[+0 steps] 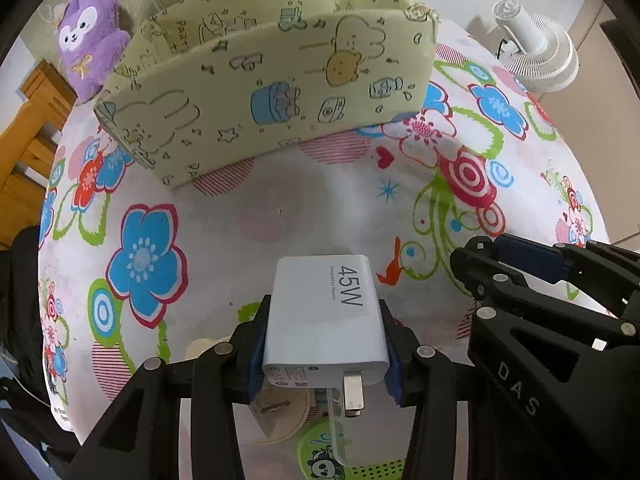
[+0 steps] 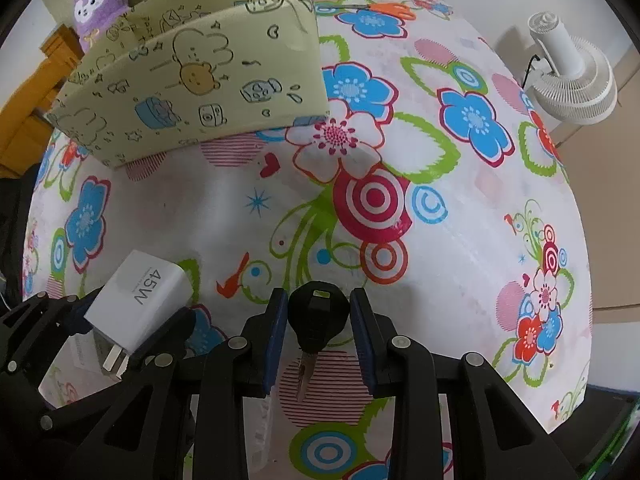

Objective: Organize rigid objects
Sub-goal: 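Grasp the black key fob with the right tool while the left tool holds the charger, then carry the white charger with the left tool while the right tool carries the key fob over the box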

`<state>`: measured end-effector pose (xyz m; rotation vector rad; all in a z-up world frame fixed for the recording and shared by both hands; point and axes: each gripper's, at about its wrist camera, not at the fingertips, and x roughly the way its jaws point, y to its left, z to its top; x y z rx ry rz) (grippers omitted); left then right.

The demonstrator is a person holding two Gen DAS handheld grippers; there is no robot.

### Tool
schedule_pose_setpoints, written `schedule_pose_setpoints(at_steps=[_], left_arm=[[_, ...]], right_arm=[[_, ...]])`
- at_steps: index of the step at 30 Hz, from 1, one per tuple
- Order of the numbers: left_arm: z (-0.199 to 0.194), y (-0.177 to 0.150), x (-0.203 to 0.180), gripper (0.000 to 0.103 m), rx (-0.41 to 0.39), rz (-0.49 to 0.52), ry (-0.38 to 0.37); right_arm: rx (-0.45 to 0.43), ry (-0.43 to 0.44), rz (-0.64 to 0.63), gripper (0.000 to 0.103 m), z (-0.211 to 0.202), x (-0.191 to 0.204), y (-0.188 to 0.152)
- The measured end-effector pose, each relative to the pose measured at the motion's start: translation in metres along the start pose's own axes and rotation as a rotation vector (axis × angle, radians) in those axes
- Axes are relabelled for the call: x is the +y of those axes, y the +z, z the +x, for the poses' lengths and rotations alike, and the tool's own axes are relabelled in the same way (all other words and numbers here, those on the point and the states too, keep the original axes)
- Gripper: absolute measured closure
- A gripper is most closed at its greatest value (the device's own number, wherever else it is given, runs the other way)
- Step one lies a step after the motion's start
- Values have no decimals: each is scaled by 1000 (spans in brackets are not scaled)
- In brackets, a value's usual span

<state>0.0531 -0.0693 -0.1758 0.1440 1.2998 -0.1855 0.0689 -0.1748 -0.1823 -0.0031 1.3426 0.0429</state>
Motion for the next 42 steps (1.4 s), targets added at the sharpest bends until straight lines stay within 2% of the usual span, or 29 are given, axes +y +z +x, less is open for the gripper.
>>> schedule_pose_setpoints(at_steps=[8, 14, 22, 42], left_arm=[[-16, 11, 4, 55, -21, 2, 14], [-30, 4, 2, 55, -50, 3, 26], [-47, 15, -6, 55, -86, 3, 40], [-101, 22, 1, 55, -177, -27, 70]], right_arm=[[-21, 9, -7, 68, -14, -2, 5], [-49, 16, -17, 68, -28, -4, 9], [-83, 24, -29, 68, -47, -2, 18], [-185, 42, -63, 68, -104, 8, 29]])
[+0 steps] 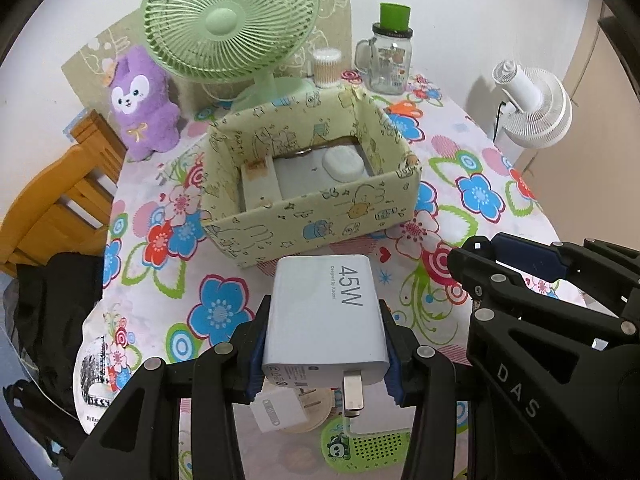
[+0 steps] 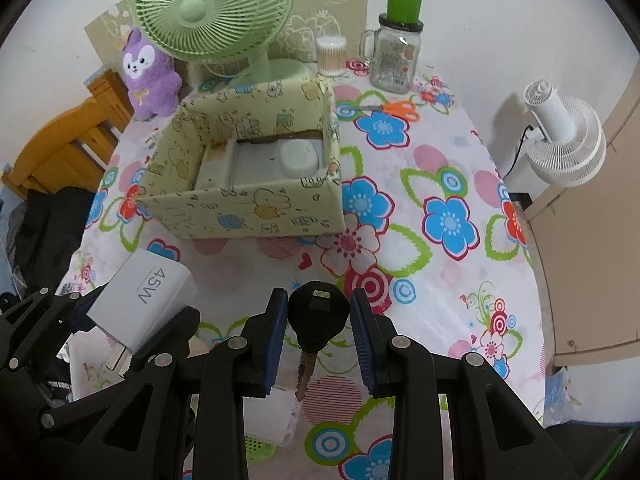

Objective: Organize rigid objects
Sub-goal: 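Carry the white charger with the left tool while the right tool carries the key fob over the box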

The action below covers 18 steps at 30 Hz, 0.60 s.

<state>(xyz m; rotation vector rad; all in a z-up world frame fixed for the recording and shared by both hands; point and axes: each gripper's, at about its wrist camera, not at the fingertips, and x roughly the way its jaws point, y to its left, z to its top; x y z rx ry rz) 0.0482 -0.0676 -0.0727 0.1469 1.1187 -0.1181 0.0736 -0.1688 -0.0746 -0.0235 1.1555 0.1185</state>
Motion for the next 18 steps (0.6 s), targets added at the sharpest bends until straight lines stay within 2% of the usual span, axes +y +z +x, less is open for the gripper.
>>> schedule_pose_setpoints(at_steps=[18], left_arm=[[-28, 6, 11, 55, -58, -30, 26]], right_arm=[[-56, 25, -33, 68, -27, 16, 12]])
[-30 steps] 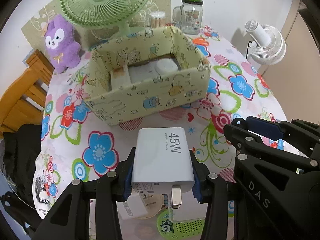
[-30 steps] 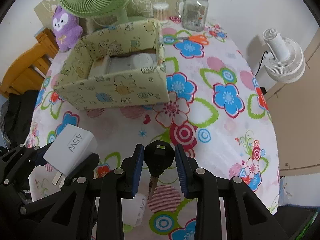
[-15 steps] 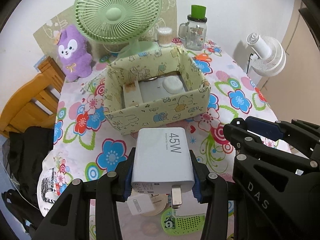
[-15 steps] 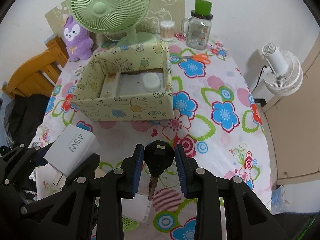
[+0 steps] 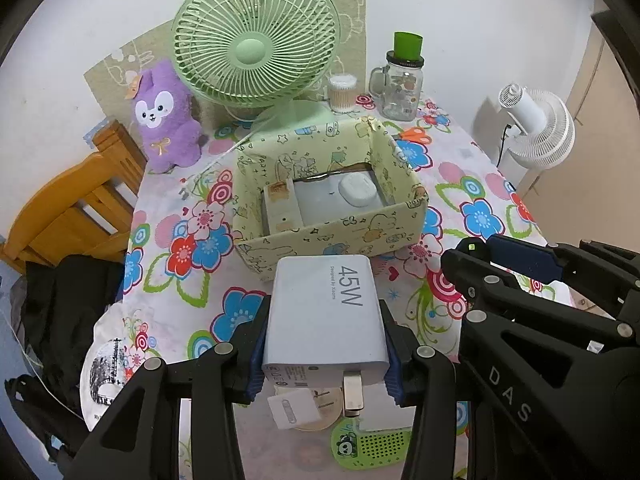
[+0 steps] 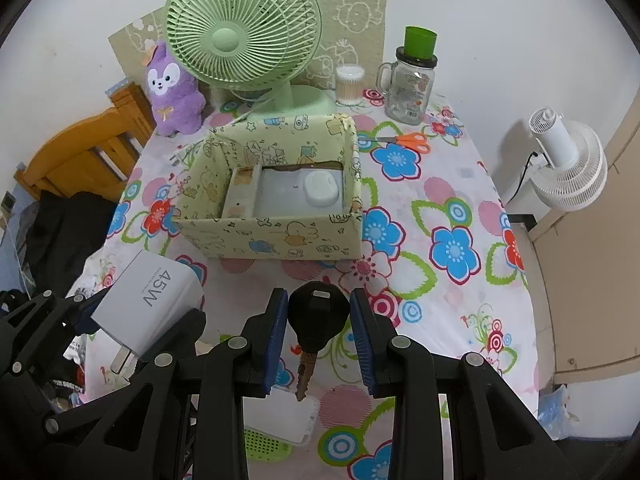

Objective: Organize rigid objects
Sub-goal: 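Carry the white charger with the left tool while the right tool carries the key fob over the box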

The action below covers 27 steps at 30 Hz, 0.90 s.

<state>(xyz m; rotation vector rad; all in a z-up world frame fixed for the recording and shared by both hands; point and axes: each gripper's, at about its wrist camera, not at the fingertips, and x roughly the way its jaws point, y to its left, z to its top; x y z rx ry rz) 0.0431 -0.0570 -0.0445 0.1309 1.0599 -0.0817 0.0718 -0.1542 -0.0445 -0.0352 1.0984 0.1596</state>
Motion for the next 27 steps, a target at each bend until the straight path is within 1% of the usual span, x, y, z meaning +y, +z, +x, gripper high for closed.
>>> schedule_pose_setpoints(at_steps=[14, 24, 27], left_arm=[[5, 13, 9, 55, -6, -13, 6], [12, 30, 15, 55, -10, -20, 7], [14, 35, 16, 55, -12, -20, 9]], right_arm=[[0, 4, -8, 68, 6, 5, 16], [-5, 4, -11, 68, 13, 4, 35], [-5, 4, -11, 68, 13, 4, 34]])
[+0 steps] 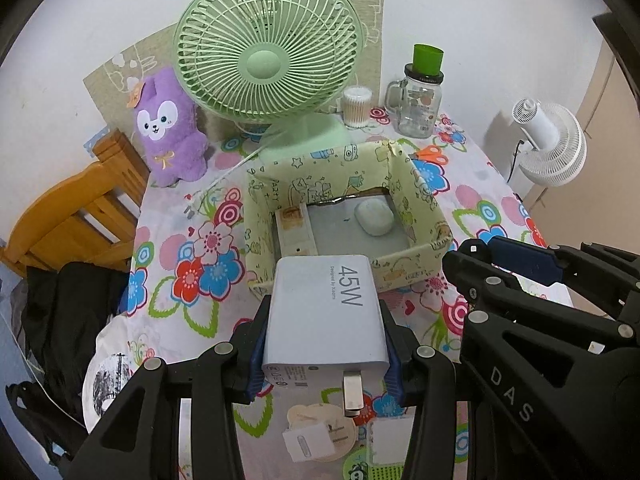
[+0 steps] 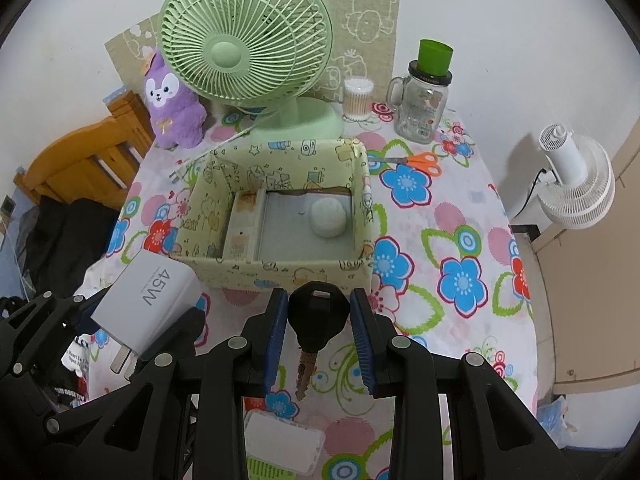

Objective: Organize rigid objects
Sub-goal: 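Carry the white charger with the left tool while the right tool carries the key fob over the box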

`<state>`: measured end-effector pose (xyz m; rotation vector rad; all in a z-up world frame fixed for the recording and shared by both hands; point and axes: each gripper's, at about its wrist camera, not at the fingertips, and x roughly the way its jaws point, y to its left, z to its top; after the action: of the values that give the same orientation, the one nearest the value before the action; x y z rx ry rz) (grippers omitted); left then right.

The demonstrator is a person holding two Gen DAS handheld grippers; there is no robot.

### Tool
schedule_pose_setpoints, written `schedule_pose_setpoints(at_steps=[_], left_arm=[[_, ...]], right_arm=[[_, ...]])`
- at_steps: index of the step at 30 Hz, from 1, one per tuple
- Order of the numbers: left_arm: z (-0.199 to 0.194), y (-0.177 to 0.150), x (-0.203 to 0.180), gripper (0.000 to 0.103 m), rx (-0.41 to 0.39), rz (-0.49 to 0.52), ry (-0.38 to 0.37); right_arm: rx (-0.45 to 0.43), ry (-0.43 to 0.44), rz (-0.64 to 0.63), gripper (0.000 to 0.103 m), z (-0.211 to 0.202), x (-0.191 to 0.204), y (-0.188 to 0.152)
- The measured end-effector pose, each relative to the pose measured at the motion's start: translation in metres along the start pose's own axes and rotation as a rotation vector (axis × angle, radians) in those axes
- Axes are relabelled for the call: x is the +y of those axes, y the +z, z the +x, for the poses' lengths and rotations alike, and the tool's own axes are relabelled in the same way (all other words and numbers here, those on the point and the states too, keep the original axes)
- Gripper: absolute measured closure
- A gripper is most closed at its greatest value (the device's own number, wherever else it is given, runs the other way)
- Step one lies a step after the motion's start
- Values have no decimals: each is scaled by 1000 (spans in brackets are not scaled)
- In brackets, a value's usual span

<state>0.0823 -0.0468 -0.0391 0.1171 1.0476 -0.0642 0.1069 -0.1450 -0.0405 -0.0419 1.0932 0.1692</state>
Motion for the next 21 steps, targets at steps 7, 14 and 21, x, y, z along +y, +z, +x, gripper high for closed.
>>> schedule_pose_setpoints(at_steps=[7, 14, 21], left_arm=[[8, 13, 2, 55, 2, -2, -2], [22, 29, 1, 55, -6, 13, 6], [38, 41, 4, 55, 5, 4, -5]], right_arm=[[8, 0, 0, 68, 10, -2, 22], [14, -1, -1, 68, 24, -4, 38], [28, -4, 4, 68, 39, -7, 51]])
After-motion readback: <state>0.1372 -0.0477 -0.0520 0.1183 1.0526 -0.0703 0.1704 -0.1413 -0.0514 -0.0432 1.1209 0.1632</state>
